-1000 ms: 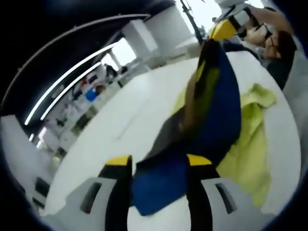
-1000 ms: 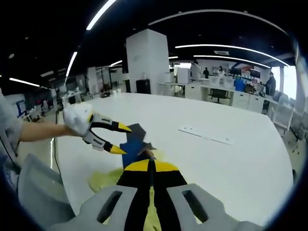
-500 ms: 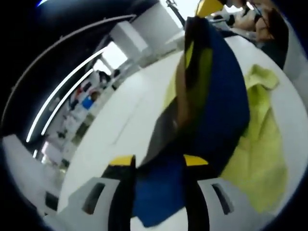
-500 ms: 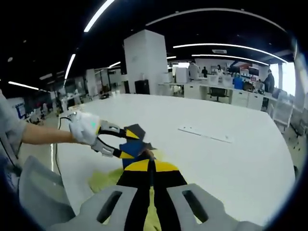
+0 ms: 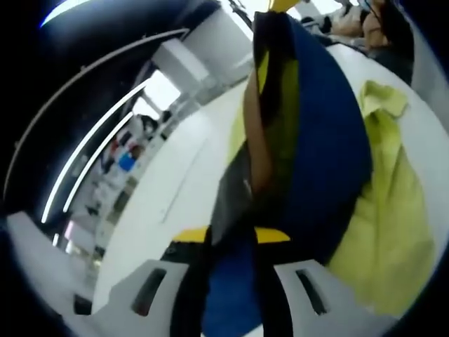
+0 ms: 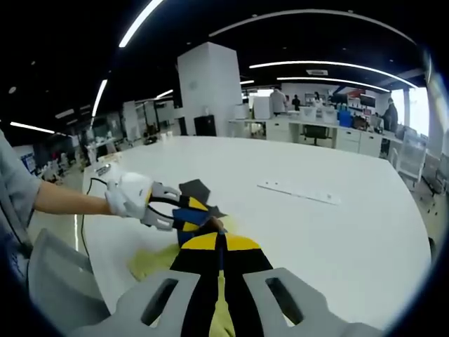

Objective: Fold the garment on the visible template until the final outline fits inside the template.

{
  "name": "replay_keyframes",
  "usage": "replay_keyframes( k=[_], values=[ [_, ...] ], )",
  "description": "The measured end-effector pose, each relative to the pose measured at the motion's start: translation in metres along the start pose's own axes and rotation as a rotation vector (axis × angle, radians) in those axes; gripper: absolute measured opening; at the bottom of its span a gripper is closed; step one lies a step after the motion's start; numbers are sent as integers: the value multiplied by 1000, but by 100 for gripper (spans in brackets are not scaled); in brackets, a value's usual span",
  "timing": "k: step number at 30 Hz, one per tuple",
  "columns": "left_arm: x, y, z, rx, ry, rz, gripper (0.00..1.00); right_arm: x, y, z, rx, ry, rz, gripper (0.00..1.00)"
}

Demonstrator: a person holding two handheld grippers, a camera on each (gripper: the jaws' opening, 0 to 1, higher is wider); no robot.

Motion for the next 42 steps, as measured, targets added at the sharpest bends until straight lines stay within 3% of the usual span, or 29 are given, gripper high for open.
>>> replay_keyframes(
  k=[12,19,35,42],
  values=[
    [2,-15,5,-41,-7,-65,1,-3,4,-1,8,7,-7,1],
    [8,-20,10,-46,-20,-73,0,-4,6,-1,14,9,-7,1],
    [27,-28,36,-24,-25,28,0,-12,8,-6,37,33,11,1],
    [39,-37,48,-17,-49,52,0,-17,0,-11,33,42,28,1]
  ],
)
Point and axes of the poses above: the point that each gripper's makers call its tool centre point, and the gripper's own axes: z roughly backward along the fingers, x roughly to its left, y roughly out of its underside, the point moved 1 cm from there along z, roughly backward along the fingers, and after that the axes turned 7 degrees about z, right-handed, at the moved point
